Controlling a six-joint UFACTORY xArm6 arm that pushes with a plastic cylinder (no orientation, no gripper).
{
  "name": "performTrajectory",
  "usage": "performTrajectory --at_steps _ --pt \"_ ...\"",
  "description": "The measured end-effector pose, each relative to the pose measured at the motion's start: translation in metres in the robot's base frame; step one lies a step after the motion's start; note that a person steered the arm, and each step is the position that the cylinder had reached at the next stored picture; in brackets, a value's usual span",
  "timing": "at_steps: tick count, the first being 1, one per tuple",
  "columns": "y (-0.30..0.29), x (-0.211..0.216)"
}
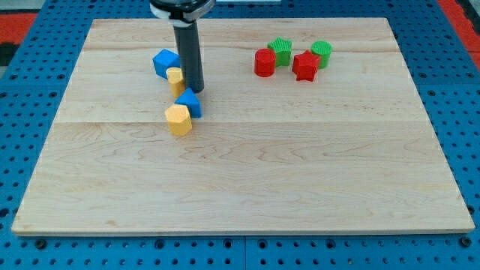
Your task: Slide the blue cube and the yellow heart towards the bottom center of the board
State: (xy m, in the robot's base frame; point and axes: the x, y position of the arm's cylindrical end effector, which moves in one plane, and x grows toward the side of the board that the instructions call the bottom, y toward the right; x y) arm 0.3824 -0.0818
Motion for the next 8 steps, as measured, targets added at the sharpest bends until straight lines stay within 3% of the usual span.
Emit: performTrajectory --at_steps 3,4,6,8 --pt "-0.036 0.087" --pt "-0.075 0.066" --pt "-0.121 -0.02" --pt "-0.096 -0.093"
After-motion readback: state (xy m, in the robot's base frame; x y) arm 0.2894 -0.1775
